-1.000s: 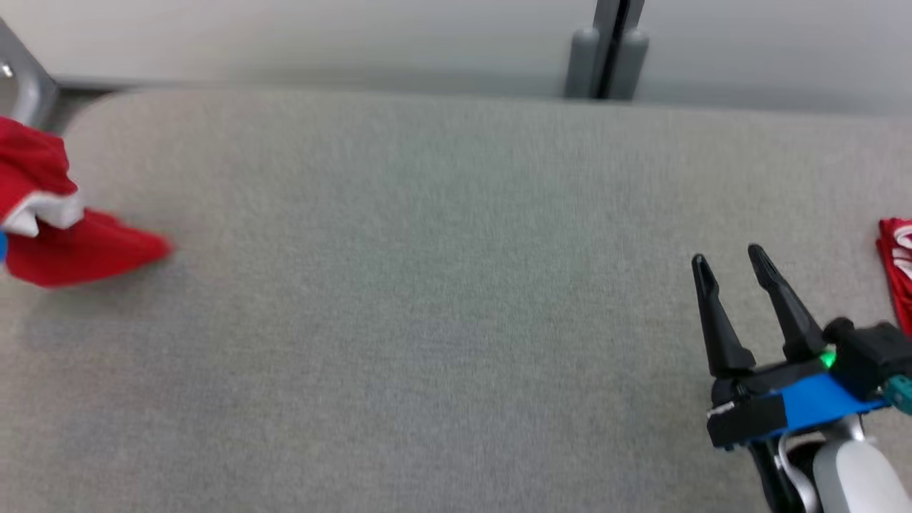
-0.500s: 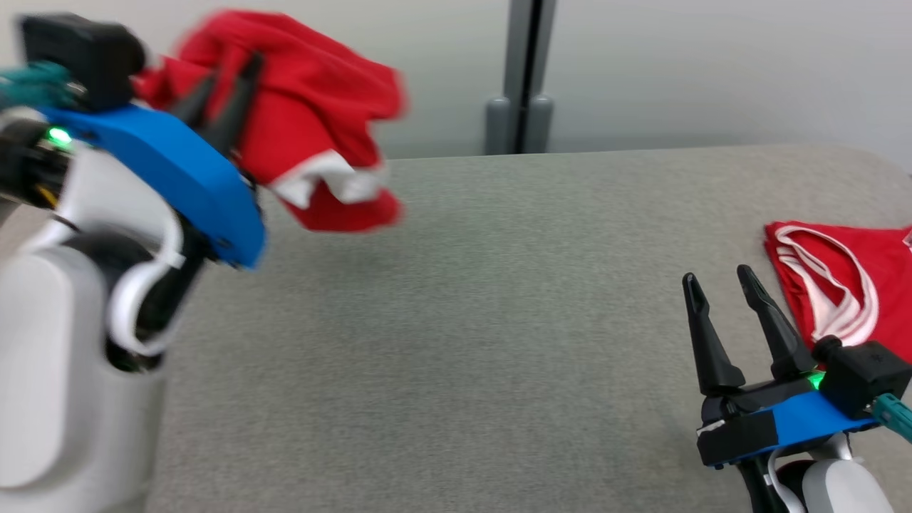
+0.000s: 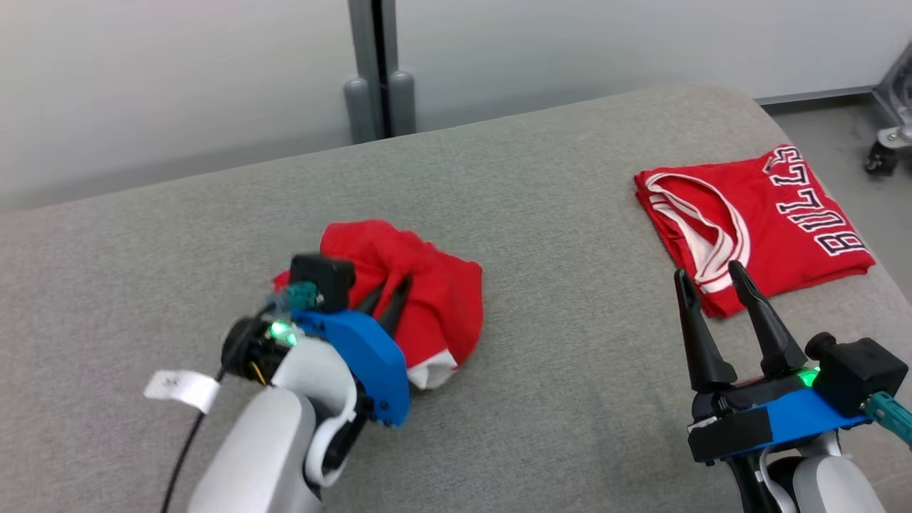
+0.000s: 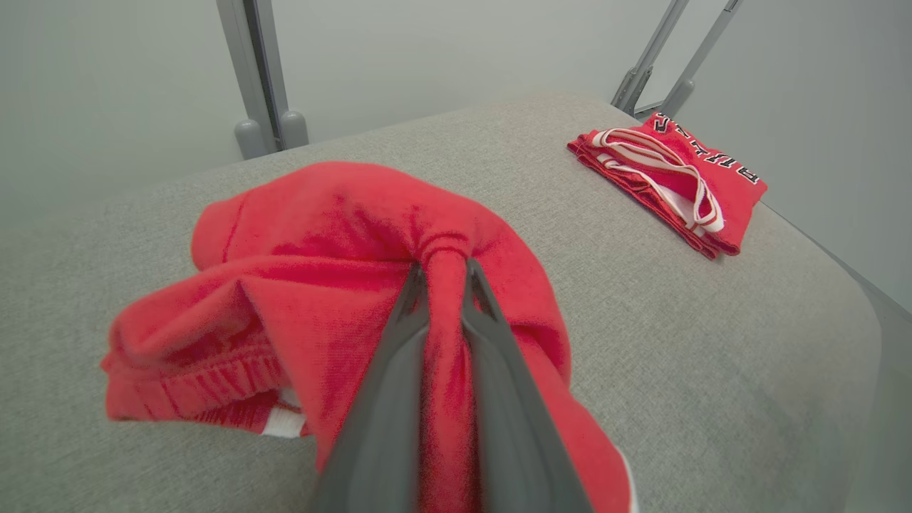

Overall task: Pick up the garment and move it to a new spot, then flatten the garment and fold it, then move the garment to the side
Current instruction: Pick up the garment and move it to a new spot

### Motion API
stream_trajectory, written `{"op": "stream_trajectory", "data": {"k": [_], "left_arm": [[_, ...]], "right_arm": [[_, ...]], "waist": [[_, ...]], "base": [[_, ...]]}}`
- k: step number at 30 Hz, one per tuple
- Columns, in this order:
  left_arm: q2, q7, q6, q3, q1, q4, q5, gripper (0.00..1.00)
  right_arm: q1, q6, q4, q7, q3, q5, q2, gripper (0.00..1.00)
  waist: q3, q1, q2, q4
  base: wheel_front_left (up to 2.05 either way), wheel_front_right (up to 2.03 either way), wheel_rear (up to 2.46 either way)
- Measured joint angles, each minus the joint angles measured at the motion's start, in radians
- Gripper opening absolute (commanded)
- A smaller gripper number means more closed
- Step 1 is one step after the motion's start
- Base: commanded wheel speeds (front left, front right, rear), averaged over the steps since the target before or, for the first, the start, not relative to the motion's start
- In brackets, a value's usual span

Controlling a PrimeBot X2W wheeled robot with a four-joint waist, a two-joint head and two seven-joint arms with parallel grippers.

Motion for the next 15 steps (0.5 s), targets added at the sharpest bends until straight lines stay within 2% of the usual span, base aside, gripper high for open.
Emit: {"op": "stream_trajectory", "data": {"k": [1,7,13,15], "left_arm": [[-0.011,-0.033,0.004,-0.003,0.008,0.040,0.004,1.00],[-0.053,-0.182,-0.001,-0.040,0.023,0.193,0.003,1.00],[-0.054,-0.357,-0.001,-0.002,0.020,0.157,-0.016,1.00],[-0.038,-0.409,-0.001,0.009,0.039,0.126,-0.016,1.00]], "right_arm": [[-0.001,0.000,0.001,-0.003,0.001,0.000,0.000,1.00],[-0.004,0.000,0.006,-0.013,-0.008,0.002,0.006,1.00],[0.003,0.000,0.001,-0.015,-0.027,0.000,0.004,1.00],[0.009,0.000,-0.001,-0.012,-0.040,-0.001,0.003,1.00]], "waist": [[0.001,0.0000,0.0000,-0.008],[-0.001,0.0000,0.0000,-0.017],[-0.028,0.0000,0.0000,0.043],[-0.041,0.0000,0.0000,0.069]], "base": [[0.00,0.00,0.00],[0.00,0.00,0.00],[0.00,0.00,0.00],[0.00,0.00,0.00]]}}
